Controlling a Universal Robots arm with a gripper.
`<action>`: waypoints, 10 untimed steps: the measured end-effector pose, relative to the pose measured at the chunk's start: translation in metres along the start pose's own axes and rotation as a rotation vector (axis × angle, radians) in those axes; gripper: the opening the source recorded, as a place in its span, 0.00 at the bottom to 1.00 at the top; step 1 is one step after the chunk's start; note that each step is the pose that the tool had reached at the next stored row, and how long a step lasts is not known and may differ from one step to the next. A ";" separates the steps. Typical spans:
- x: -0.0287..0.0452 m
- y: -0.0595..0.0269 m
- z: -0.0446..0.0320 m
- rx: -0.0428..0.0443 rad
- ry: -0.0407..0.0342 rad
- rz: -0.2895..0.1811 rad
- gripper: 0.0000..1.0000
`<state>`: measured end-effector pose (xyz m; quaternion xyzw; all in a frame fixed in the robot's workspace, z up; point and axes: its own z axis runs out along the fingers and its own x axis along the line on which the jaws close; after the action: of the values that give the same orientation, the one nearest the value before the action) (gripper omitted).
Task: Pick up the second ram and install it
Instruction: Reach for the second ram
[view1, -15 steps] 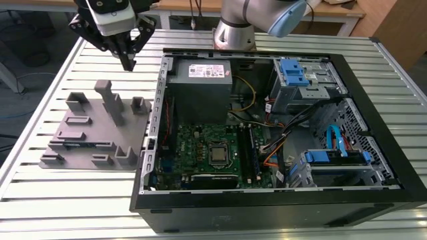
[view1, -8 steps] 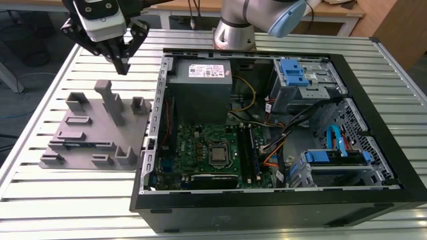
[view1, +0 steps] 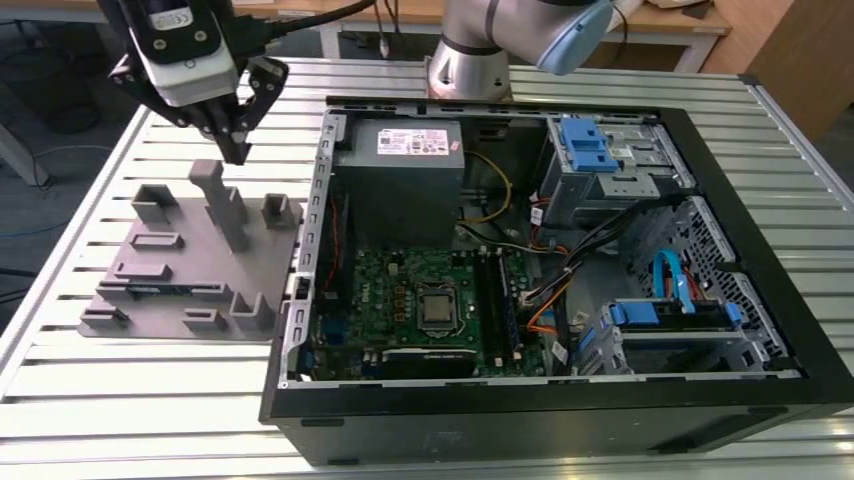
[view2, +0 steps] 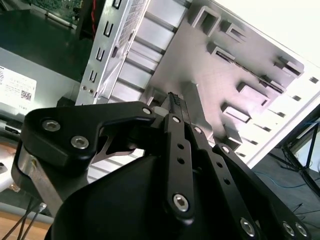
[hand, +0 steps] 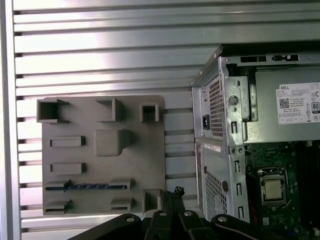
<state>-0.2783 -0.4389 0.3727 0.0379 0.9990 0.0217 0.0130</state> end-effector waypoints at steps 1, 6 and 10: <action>0.0004 -0.0016 0.0015 0.0000 0.0000 0.000 0.11; 0.0022 -0.0087 0.0093 0.0000 0.0000 0.000 0.11; 0.0032 -0.0143 0.0162 -0.0001 -0.0001 0.000 0.11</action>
<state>-0.2821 -0.4522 0.3559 0.0378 0.9990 0.0217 0.0131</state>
